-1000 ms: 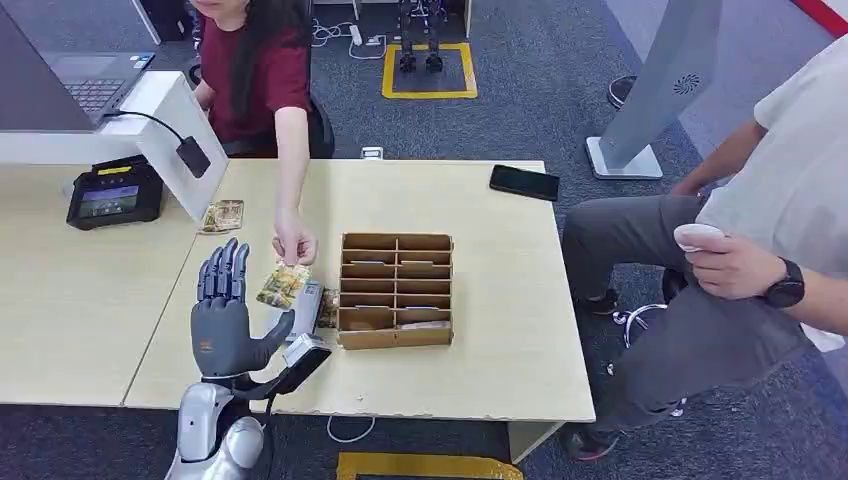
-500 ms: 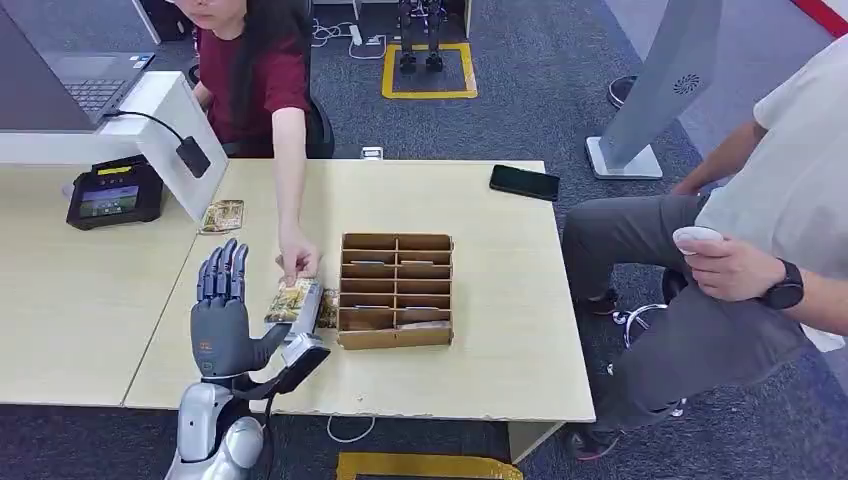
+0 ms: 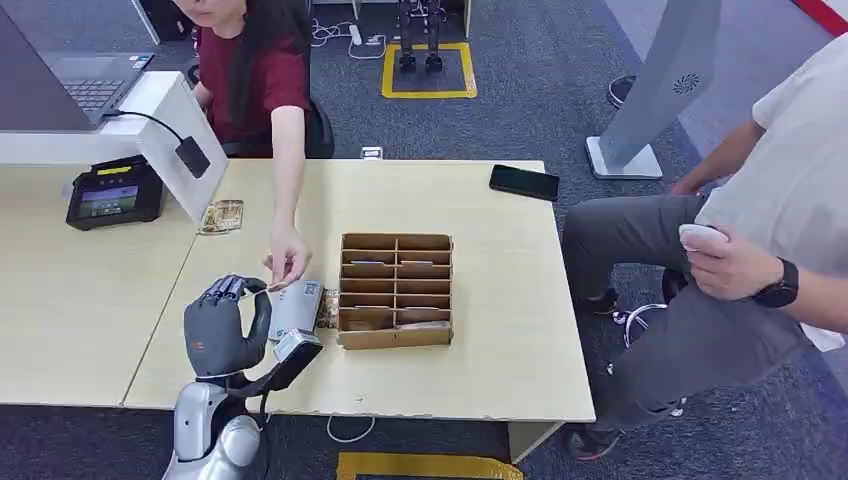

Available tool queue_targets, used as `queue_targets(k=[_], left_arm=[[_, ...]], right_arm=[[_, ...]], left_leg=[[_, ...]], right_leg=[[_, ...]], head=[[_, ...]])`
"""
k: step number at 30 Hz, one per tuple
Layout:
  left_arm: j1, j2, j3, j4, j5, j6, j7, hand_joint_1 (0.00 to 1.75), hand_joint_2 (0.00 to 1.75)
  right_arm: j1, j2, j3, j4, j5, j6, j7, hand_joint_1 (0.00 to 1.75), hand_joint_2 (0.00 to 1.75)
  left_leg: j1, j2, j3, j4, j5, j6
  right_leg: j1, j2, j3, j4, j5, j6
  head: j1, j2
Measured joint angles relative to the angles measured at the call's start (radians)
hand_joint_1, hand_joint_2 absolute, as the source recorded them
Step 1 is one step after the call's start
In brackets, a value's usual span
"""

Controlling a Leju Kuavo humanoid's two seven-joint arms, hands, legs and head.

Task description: Pass the card to the sensor for recognition and then transmit it.

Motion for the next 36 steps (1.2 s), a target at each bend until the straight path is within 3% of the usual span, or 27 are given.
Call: queue_targets(k=[7,11,15,18,20,29,36], left_arm=[[0.0,0.002,0.0,0.0,0.016,0.0,-0.003,1.75,1.75],[0.001,0.008,-0.005,0.0,0.17,-0.025,-0.078,1.75,1.75],[0.003,0.006,-0.005,0.0,0.426,-0.206,-0.102,1.75,1.75],[0.0,-0.005,-0.003,0.0,0.682,-0.429,-0.027,1.75,1.75],[-0.005,-0.006,0.0,0.009,0.767,-0.5,-0.007,1.75,1.75],[-0.054,-0.008,0.011,0.096,0.853,-0.507,0.022,1.75,1.75],[-0.132,-0.022,0.026,0.23,0.833,-0.415,0.034,1.75,1.75]], right_arm=[[0.0,0.0,0.0,0.0,0.001,0.0,0.0,0.0,1.75],[0.0,0.0,0.0,0.0,0.003,0.0,-0.006,0.0,1.75],[0.0,0.0,-0.001,0.0,0.0,-0.002,-0.002,0.0,1.75],[0.0,0.0,-0.001,0.0,0.002,-0.006,0.011,0.0,1.75],[0.001,0.0,-0.001,0.0,0.007,-0.008,0.013,0.0,1.75],[0.0,0.0,-0.002,0.0,0.016,-0.011,0.022,0.0,1.75],[-0.003,0.0,0.0,0.0,0.024,-0.005,0.03,0.0,1.75]], left_leg=[[0.0,0.0,0.0,0.0,0.0,0.0],[0.0,0.0,0.0,0.0,0.0,0.0],[0.0,0.0,0.0,0.0,0.0,0.0],[0.0,0.0,0.0,0.0,0.0,0.0],[0.0,0.0,0.0,0.0,0.0,0.0],[0.0,0.0,0.0,0.0,0.0,0.0],[0.0,0.0,0.0,0.0,0.0,0.0]], right_leg=[[0.0,0.0,0.0,0.0,0.0,0.0],[0.0,0.0,0.0,0.0,0.0,0.0],[0.0,0.0,0.0,0.0,0.0,0.0],[0.0,0.0,0.0,0.0,0.0,0.0],[0.0,0.0,0.0,0.0,0.0,0.0],[0.0,0.0,0.0,0.0,0.0,0.0],[0.0,0.0,0.0,0.0,0.0,0.0]], head=[[0.0,0.0],[0.0,0.0],[0.0,0.0],[0.0,0.0],[0.0,0.0],[0.0,0.0],[0.001,0.0]])
